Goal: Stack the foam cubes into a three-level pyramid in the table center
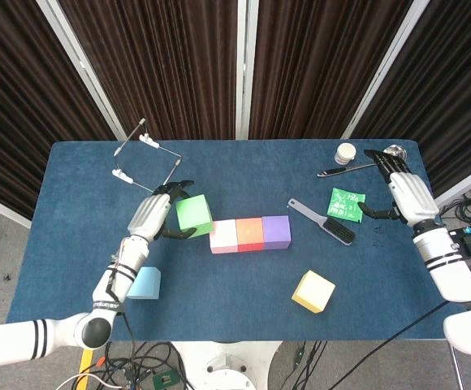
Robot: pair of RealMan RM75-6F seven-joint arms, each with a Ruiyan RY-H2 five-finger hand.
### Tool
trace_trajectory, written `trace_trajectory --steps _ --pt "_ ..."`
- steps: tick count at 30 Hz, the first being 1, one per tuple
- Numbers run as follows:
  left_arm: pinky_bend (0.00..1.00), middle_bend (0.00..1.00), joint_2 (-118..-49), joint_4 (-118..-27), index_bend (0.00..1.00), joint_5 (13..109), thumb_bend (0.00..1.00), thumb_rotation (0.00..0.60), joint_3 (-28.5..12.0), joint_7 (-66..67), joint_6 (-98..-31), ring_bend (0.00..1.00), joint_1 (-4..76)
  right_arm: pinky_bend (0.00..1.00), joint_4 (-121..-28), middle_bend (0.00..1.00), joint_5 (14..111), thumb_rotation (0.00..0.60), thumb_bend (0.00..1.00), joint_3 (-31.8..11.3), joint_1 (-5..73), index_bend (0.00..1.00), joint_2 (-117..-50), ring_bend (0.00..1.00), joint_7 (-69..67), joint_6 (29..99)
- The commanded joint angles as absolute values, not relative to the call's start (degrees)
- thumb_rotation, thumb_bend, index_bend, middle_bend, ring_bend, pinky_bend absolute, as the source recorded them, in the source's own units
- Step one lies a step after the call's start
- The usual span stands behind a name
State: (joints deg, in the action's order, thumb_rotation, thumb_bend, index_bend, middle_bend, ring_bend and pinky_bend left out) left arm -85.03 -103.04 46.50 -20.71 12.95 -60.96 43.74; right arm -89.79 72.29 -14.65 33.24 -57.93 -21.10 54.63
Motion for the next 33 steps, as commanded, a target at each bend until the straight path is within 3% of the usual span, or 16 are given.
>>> trace_trajectory --steps 1,15,33 --pt "0.11 0.42 -88.6 -104.7 0.14 42.7 0.23 0.6 -21.4 16.6 -64.2 0.08 46.3 0.0 -89.7 0.06 72.3 0.6 0.19 -14.4 32.5 0.0 -57.5 0.0 -21.9 55.0" --pt "0.11 0.44 -95.7 -102.4 0.14 38.1 0.23 0.6 -22.5 23.2 -67.4 0.1 52.0 0.0 -88.7 0.06 73.5 0.6 0.19 -13.9 30.5 0.0 -56.2 0.0 -25.4 55.9" --pt "0.1 0.44 -99.8 -97.0 0.14 40.6 0.23 0.6 -20.9 23.8 -67.8 0.1 53.0 0.0 -85.0 0.06 75.3 0.6 0.19 -12.9 30.1 0.0 -57.5 0.0 -30.0 54.6"
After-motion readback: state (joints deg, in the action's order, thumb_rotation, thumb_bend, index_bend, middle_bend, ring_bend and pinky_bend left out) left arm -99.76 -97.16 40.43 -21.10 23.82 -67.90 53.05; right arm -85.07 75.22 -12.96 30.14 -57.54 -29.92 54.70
